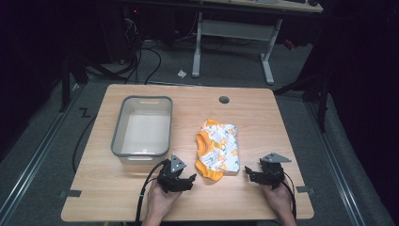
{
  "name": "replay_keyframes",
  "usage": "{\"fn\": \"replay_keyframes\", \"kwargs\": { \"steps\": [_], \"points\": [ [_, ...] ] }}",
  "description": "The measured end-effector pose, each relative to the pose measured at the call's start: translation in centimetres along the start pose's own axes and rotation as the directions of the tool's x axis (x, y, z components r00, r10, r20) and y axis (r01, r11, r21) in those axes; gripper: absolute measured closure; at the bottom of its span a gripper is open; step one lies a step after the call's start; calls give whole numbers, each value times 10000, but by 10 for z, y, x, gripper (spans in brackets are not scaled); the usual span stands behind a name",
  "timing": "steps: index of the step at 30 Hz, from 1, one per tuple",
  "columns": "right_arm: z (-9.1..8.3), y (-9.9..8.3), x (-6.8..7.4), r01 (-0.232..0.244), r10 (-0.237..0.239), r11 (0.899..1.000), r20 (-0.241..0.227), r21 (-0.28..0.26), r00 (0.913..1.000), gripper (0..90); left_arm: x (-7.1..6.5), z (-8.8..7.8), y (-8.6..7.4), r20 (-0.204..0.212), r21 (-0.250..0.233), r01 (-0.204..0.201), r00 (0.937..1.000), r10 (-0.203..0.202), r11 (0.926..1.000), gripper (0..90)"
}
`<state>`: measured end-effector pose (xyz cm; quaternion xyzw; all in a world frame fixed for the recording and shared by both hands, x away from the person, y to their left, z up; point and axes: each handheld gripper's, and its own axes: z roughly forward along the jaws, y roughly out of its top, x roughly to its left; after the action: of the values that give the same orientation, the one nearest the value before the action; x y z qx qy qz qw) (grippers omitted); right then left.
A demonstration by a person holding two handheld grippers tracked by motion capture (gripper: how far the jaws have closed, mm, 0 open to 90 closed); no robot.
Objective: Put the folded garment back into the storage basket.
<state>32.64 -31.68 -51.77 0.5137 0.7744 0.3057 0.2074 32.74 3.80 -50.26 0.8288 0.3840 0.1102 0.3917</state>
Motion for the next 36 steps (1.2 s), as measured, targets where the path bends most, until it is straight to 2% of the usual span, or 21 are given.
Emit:
{"fn": "replay_keyframes", "kwargs": {
  "steps": [7, 16, 30, 36],
  "points": [
    [0, 0, 0, 2, -2, 10000, -1, 0, 10000, 255, 0, 0, 3, 63, 42, -1, 10000, 0, 10000, 304],
    [0, 0, 0, 1, -1, 10000, -4, 1, 10000, 255, -3, 3, 18, 80, -11, -265, 9996, 265, 9996, 300],
    [0, 0, 0, -1, 1, 10000, -1, 1, 10000, 254, -1, 8, 34, 147, -53, -229, 9996, 230, 9997, 293],
    [0, 0, 0, 0, 0, 10000, 0, 1, 10000, 254, -1, 11, 45, 377, -47, -293, 9989, 294, 9996, 290]
  ]
}}
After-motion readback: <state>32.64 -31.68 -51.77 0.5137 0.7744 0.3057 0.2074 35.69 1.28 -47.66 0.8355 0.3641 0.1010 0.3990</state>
